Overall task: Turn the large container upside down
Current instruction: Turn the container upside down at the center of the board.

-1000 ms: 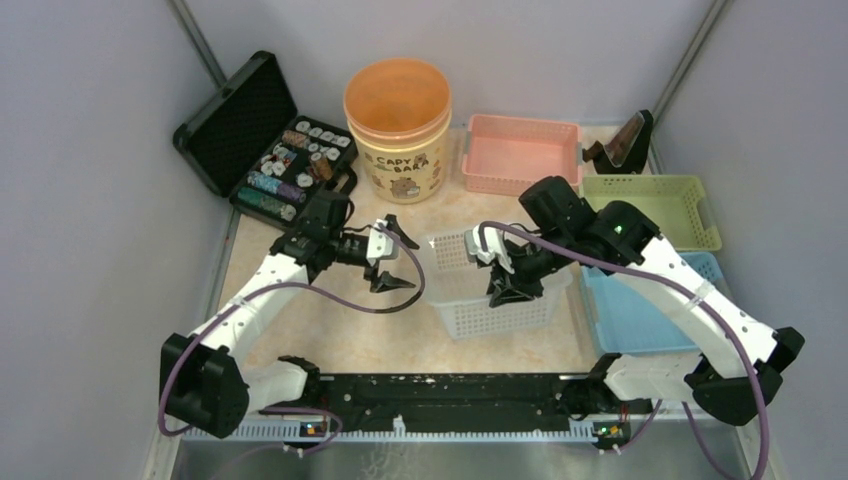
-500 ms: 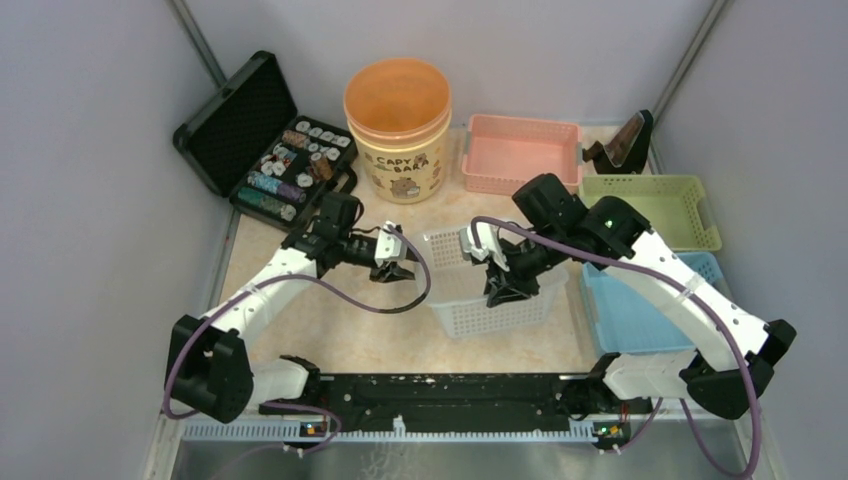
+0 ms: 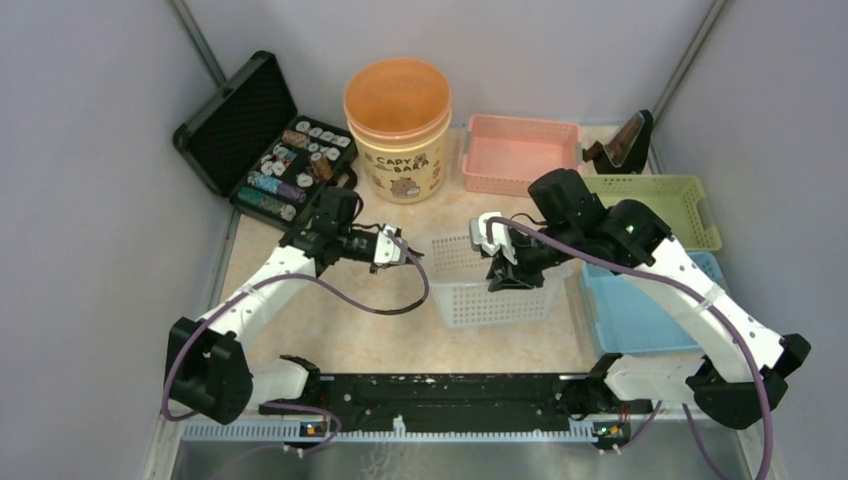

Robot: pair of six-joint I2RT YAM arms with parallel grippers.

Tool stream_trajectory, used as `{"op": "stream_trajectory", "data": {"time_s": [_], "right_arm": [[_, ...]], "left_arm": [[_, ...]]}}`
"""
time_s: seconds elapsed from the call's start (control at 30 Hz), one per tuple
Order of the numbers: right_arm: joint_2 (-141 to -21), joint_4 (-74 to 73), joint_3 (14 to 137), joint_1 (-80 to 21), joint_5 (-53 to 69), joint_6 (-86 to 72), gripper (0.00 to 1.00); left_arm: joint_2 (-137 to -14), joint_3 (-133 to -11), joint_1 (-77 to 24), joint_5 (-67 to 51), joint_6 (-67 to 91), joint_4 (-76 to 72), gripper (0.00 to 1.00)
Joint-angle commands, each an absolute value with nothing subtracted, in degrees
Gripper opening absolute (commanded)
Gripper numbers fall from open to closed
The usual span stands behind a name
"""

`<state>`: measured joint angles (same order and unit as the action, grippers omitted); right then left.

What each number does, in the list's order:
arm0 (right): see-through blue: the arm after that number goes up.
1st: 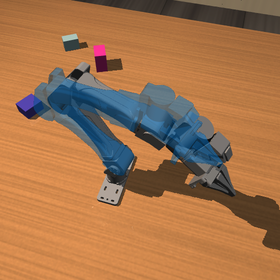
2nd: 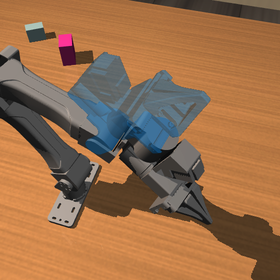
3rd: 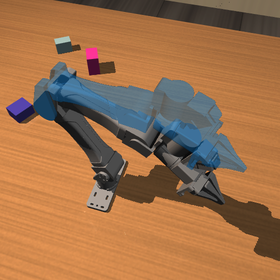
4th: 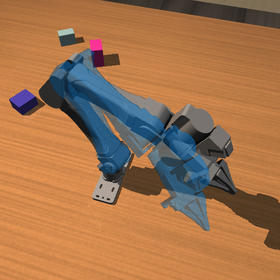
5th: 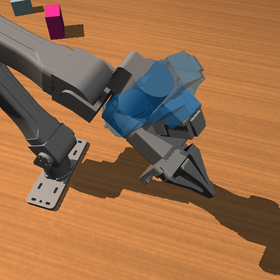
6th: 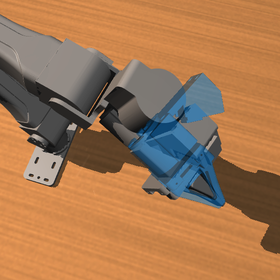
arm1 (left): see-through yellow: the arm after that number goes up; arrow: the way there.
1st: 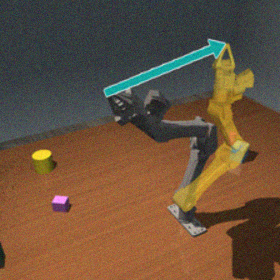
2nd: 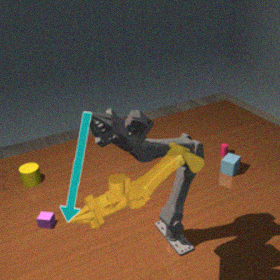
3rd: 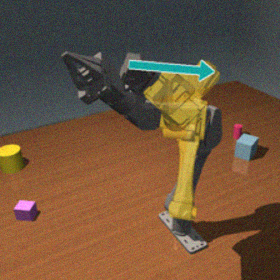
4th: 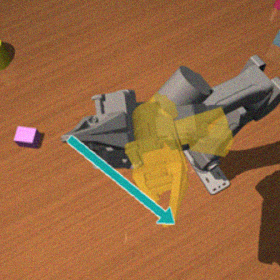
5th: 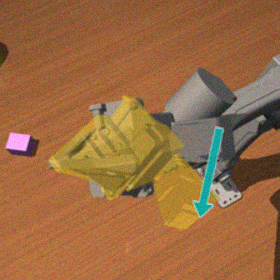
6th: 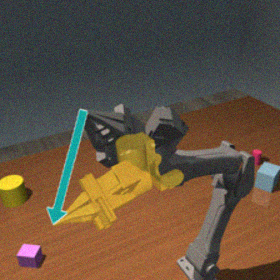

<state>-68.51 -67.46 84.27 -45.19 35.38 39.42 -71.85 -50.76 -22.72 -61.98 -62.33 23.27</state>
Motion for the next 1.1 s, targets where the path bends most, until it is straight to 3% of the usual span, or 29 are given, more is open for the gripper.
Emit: {"op": "stream_trajectory", "data": {"time_s": [0.0,0.3,0.6,1.07], "right_arm": [[-67.73,-66.16,80.69,-45.62,32.31,39.94,0.15],[-65.04,-62.63,77.49,-45.62,24.78,41.17,0.31],[-62.56,-61.19,77.78,-45.62,19.92,44.87,0.36],[-60.83,-59.53,80.31,-45.66,17.45,48.84,0.28]], "left_arm": [[-72.58,-56.51,-23.38,-67.21,-57.22,35.29,0.00],[-75.88,-62.47,-23.38,-71.80,-62.69,47.90,0.00],[-76.00,-63.75,-23.43,-72.19,-66.06,53.27,0.00],[-76.36,-63.70,-23.42,-72.35,-67.60,54.83,0.00]]}}
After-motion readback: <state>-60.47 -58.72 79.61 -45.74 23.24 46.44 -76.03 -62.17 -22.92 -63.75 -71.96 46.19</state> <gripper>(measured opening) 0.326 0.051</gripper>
